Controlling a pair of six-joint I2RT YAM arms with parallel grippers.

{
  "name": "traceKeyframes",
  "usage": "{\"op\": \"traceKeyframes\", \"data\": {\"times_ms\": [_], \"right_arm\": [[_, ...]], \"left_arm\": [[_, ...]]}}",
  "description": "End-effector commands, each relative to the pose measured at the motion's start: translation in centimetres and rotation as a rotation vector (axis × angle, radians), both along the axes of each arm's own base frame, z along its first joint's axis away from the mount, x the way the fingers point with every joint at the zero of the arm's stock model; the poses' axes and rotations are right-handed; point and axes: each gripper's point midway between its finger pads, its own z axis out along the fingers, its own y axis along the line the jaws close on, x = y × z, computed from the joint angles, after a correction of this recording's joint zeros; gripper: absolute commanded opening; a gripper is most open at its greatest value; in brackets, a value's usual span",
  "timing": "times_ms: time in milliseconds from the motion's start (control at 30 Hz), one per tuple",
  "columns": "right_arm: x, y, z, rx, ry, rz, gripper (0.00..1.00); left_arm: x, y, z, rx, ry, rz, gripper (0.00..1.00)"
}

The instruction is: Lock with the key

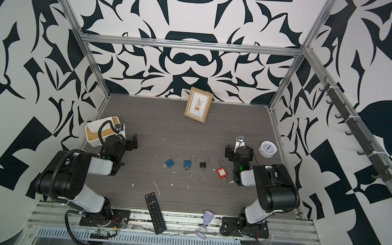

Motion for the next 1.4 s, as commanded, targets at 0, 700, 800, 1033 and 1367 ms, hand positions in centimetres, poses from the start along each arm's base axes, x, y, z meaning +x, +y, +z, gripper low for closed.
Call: {"op": "traceKeyframes", "data": {"times_ms": [0, 700, 800, 1033, 1367], "right_arm": [[0.7, -0.1, 1.5, -0.004, -0.046, 0.000, 0.99], [-2.2, 4.4, 12.7, 0.007, 0.079, -0.058, 0.99], [-4.4, 5.3, 13.3, 0.149, 0.131, -0.046, 0.99], [-10.5, 8.1, 10.1, 0.332, 0.417, 0.077, 0.99], [-12.6, 6.4, 7.2, 0.347, 0.361, 0.028, 1.00]], "left_arm": [[0.3, -0.1, 0.3, 0.006, -0.009, -0.006, 0.99], [-0.6, -5.7, 11.0, -0.018, 0.001, -0.084, 0.99], [-1.5, -5.3, 12.3, -0.219, 0.027, 0.010, 0.99], [-5.8, -12.2, 12.5, -0.612, 0.262, -0.278, 1.00], [-13.0, -17.5, 10.5, -0.613, 0.414, -0.549, 1.00]]}}
